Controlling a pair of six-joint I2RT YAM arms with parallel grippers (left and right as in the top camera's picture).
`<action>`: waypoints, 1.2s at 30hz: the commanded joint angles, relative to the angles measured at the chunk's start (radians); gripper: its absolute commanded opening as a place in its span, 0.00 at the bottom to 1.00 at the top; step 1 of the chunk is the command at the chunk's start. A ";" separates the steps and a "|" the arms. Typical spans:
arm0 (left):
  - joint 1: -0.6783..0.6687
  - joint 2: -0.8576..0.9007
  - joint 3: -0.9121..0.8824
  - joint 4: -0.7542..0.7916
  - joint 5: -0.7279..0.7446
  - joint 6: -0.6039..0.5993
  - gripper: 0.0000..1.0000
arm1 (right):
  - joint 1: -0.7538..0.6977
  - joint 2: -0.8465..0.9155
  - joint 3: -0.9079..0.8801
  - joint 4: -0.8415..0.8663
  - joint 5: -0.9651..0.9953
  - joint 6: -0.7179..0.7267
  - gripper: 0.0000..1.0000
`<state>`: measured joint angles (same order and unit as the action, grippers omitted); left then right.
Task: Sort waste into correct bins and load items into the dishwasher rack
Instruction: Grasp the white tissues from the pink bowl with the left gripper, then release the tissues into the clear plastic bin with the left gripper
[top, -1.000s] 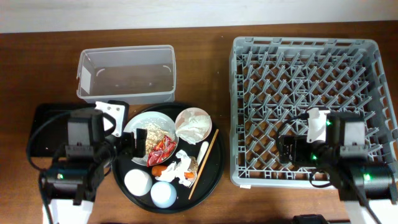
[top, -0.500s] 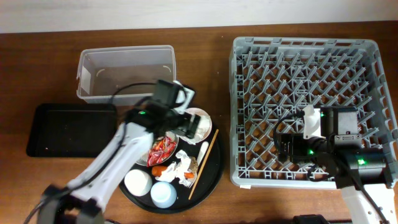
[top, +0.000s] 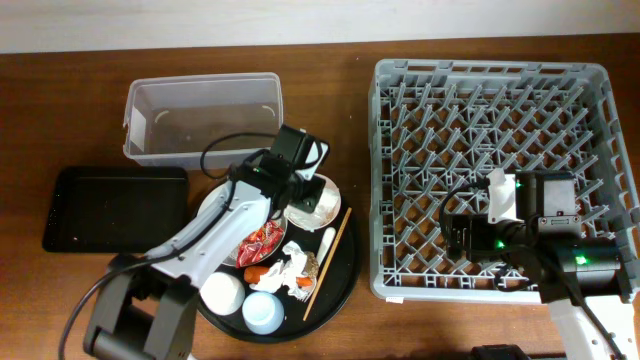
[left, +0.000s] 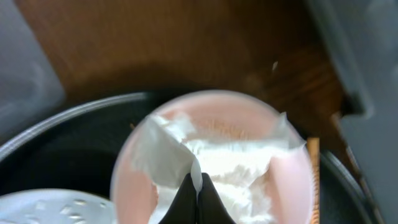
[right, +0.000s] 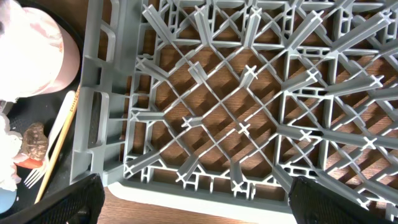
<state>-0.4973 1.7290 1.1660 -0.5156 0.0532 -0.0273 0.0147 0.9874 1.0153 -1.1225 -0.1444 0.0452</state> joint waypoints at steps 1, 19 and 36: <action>0.012 -0.145 0.142 -0.009 -0.126 0.006 0.00 | 0.005 -0.003 0.023 -0.001 -0.002 0.000 0.98; 0.346 0.063 0.233 0.149 -0.153 0.005 0.99 | 0.005 -0.003 0.023 -0.006 -0.002 0.000 0.98; 0.030 -0.134 -0.138 -0.581 0.169 -0.056 0.84 | 0.005 -0.003 0.022 -0.020 -0.002 0.000 0.98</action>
<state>-0.4320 1.5970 1.0996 -1.1725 0.2085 -0.0578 0.0147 0.9874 1.0187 -1.1404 -0.1440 0.0452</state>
